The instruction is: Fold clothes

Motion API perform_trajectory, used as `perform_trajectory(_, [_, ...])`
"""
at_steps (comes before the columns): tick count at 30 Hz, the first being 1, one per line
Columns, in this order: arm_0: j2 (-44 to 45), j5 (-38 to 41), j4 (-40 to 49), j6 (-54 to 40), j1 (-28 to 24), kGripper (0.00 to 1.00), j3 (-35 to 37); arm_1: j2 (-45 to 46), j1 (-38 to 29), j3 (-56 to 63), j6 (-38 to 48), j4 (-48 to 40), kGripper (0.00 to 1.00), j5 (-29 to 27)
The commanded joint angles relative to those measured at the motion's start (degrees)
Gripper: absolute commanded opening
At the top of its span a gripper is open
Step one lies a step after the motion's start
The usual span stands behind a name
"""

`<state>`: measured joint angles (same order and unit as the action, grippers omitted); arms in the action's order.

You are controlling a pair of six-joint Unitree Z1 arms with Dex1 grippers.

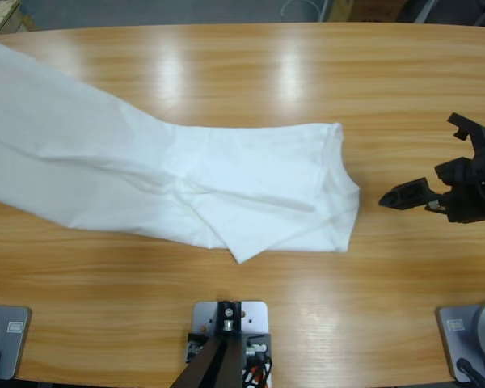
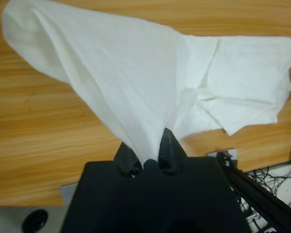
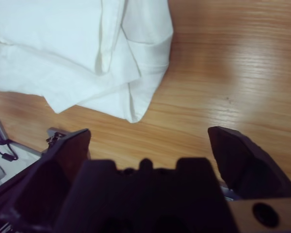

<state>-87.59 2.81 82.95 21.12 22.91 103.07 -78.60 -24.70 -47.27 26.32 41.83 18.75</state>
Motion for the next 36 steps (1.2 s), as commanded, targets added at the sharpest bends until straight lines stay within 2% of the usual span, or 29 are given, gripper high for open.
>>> perform_trajectory(1, [-13.0,0.4,2.1,4.8,10.2,0.000,10.5,-1.2,-0.4,0.8,-1.2,-0.2,1.000,1.3])
perform_trajectory(5, [-20.0,1.3,5.5,7.8,14.9,0.000,22.7,-1.4,-0.4,0.2,-1.9,-0.1,1.000,2.1])
perform_trajectory(7, [-21.6,1.8,6.5,8.3,16.1,0.000,25.9,-2.4,-0.4,-0.4,-2.0,-0.3,1.000,2.3])
perform_trajectory(14, [-24.2,4.0,6.8,10.1,20.1,0.000,29.5,-4.0,-0.4,-0.8,-2.0,-1.2,1.000,2.6])
perform_trajectory(22, [-32.5,6.4,6.7,13.8,29.5,0.000,34.8,-3.1,-0.4,-0.4,-2.1,-1.0,1.000,2.6])
perform_trajectory(27, [-37.1,7.2,6.8,14.2,30.0,0.000,39.8,-1.7,-0.4,-0.3,-2.1,-0.5,1.000,2.3])
perform_trajectory(32, [-42.3,9.4,6.8,14.8,31.0,0.000,43.8,1.0,-0.4,-1.0,-2.5,-0.7,1.000,-0.3])
perform_trajectory(36, [-47.5,11.6,8.1,16.1,32.6,0.000,51.8,3.7,-0.1,-1.3,-2.6,-0.6,1.000,-3.1])
